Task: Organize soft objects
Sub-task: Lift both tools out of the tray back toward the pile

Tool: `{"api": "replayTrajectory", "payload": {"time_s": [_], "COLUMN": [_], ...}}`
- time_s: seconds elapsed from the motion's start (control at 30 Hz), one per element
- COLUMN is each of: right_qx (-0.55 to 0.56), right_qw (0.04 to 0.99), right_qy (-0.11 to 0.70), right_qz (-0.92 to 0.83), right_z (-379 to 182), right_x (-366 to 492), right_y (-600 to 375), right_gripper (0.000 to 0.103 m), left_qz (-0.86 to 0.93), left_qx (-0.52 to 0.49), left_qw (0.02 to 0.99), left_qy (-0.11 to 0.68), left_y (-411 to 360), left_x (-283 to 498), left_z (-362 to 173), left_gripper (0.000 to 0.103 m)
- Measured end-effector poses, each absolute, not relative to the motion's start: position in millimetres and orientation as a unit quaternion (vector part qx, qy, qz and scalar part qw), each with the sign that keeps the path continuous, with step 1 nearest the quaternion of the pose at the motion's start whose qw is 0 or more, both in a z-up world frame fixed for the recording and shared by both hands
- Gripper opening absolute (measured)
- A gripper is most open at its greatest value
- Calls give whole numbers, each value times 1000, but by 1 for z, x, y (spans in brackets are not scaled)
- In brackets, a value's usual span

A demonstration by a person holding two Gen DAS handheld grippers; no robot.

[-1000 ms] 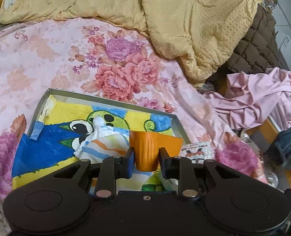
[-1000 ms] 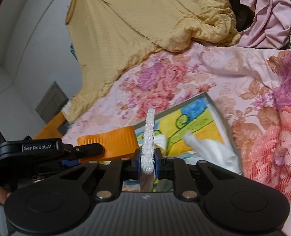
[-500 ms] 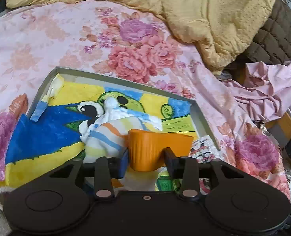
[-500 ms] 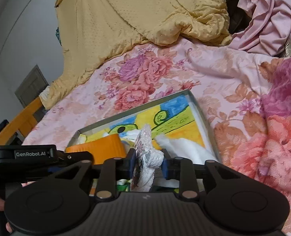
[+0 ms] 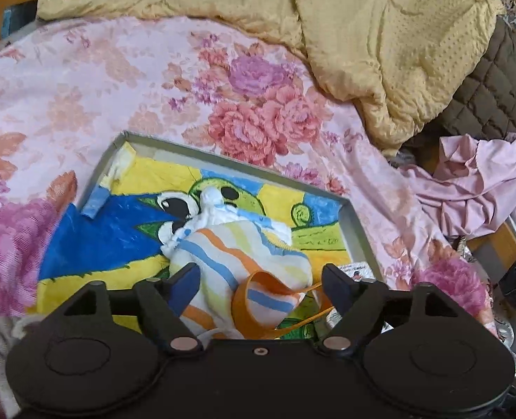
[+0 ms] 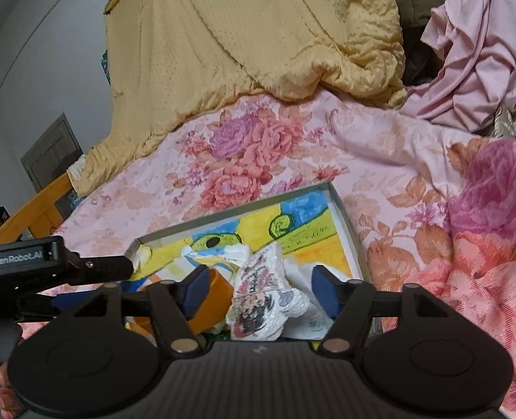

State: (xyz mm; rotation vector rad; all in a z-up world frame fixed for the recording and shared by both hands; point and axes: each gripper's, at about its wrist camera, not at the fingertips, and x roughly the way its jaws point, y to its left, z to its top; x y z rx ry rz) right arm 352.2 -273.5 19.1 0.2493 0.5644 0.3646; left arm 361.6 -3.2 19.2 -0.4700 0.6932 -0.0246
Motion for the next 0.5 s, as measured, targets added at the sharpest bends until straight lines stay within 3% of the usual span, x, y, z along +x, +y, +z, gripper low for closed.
{"api": "replayTrajectory", "payload": {"time_s": [0.23, 0.3, 0.5], "right_qx": [117, 117, 114], "right_qw": [951, 956, 966], "right_qy": [228, 211, 168], "right_qz": [172, 169, 158], "right_z": [54, 64, 87], "right_x": [320, 310, 271], "right_y": [-282, -286, -298], "right_gripper": [95, 98, 103], "left_qz": [-12, -10, -9], "left_qx": [-206, -200, -179], "left_qw": [933, 939, 955], "left_qy": [294, 281, 237], "left_y": [-9, -11, -19], "left_x": [322, 309, 264], "left_z": [52, 60, 84], "left_gripper": [91, 101, 102]}}
